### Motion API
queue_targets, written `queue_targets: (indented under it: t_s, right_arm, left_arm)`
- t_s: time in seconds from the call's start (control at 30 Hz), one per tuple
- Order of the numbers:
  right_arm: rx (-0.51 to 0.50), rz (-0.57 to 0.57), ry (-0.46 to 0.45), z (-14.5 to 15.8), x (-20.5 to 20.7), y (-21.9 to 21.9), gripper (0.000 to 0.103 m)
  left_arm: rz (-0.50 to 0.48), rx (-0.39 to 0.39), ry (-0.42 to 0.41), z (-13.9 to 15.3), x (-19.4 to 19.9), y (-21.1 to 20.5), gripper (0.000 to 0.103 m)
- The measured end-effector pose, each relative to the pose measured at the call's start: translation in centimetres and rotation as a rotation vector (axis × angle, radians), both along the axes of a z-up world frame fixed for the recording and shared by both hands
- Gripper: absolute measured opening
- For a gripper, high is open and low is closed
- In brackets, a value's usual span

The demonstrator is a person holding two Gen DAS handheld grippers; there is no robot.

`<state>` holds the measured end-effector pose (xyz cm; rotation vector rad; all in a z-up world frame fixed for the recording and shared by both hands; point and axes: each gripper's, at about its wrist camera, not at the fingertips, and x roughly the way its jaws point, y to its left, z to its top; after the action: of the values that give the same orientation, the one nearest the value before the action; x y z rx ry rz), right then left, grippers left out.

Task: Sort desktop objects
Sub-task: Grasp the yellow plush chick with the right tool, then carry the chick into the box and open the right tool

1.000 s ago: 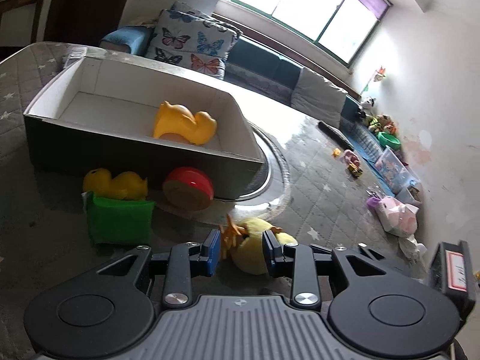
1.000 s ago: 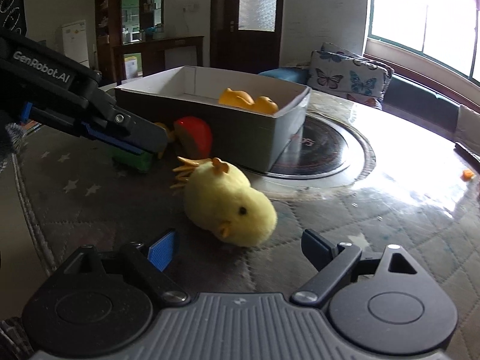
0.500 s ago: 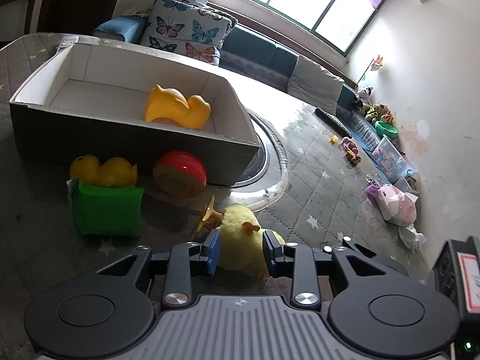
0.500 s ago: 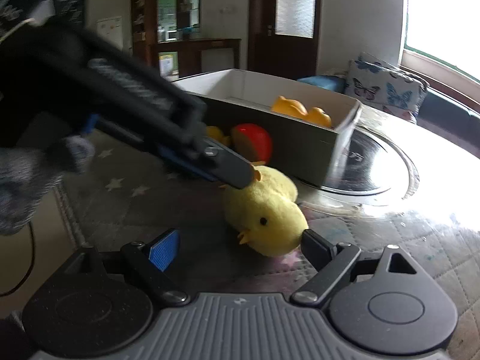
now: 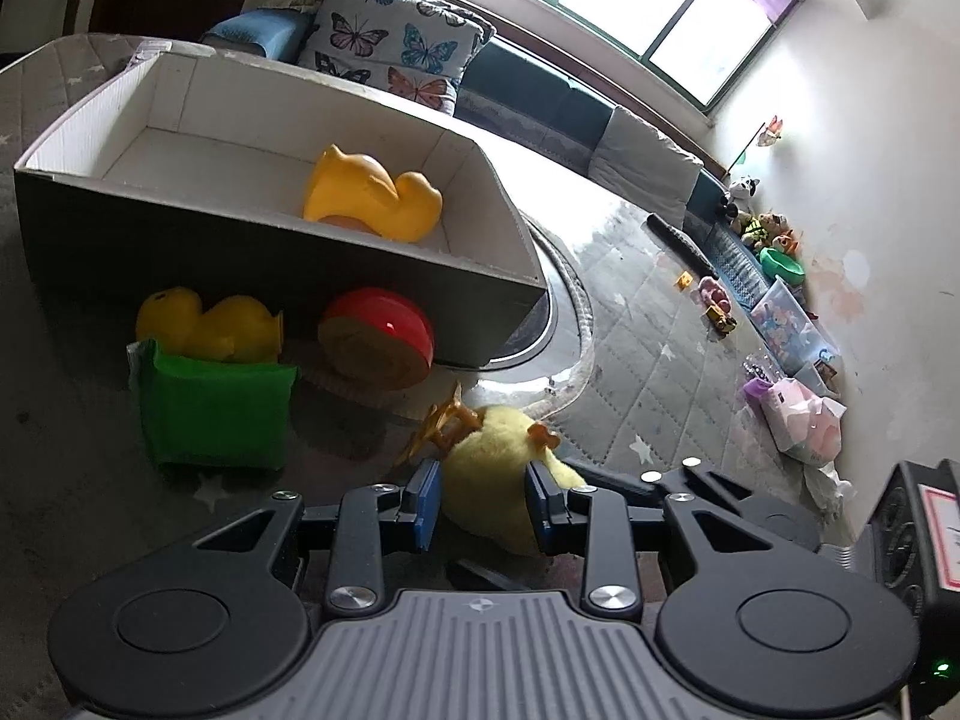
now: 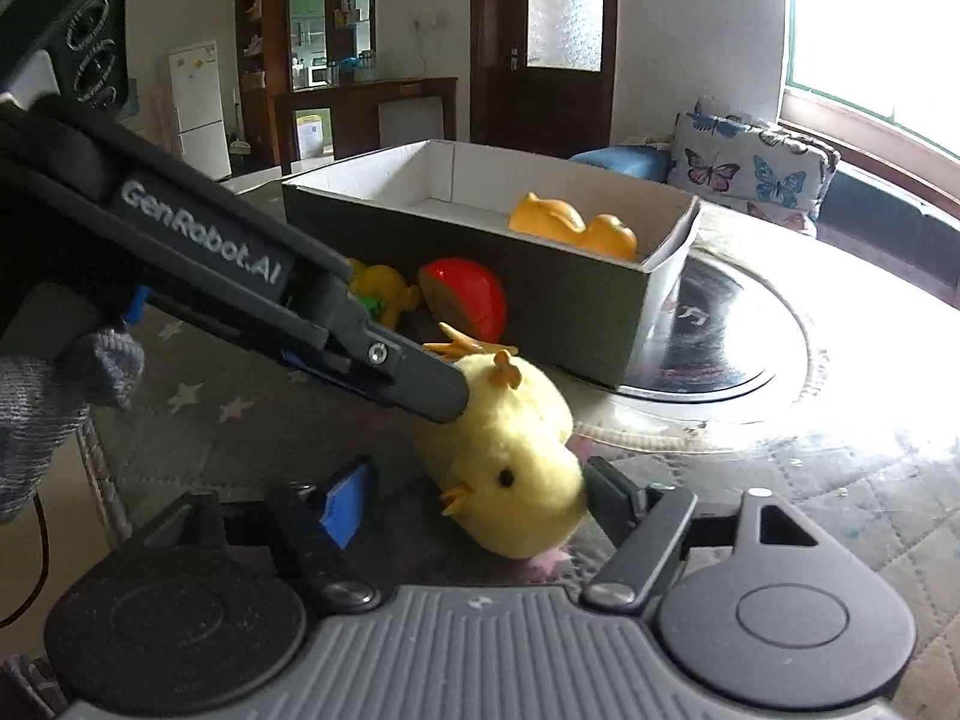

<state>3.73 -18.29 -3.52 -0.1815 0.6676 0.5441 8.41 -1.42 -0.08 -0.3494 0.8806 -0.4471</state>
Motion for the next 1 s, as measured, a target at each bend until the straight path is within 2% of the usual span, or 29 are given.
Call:
queue_targets:
  t_s: [0.07,0.17,0.53,0.6,0.67,0.83,1.0]
  right_arm:
    - [0.004,0.003,0.008,-0.2,0.1,0.2,0.066]
    - [0.018,0.008,0.023,-0.3,0.0,0.4,0.061]
    - [0.09,-0.064,0.054,-0.2,0.6,-0.4,0.061]
    - [0.091,-0.07,0.043,0.2,0.5,-0.4,0.058]
    - [0.09,-0.071,0.028,0.6,0.4,-0.5,0.05]
    - [0.089,-0.075,-0.009,1.6,0.0,-0.6,0.049]
    - [0.087,-0.079,-0.047,2.6,-0.3,-0.7,0.049]
  left_arm:
    - [0.008,-0.005,0.003,0.0,0.2,0.1,0.034]
    - [0.009,-0.012,0.013,-0.2,0.5,0.1,0.035]
    - [-0.002,-0.073,0.051,-0.9,1.4,0.0,0.038]
    - [-0.004,-0.059,0.045,-0.9,1.3,-0.2,0.038]
    - [-0.007,-0.051,0.041,-0.9,1.2,-0.3,0.039]
    - [-0.013,-0.062,0.021,-0.2,0.4,-0.3,0.038]
    - [-0.014,-0.069,-0.038,1.6,-0.2,-0.1,0.038]
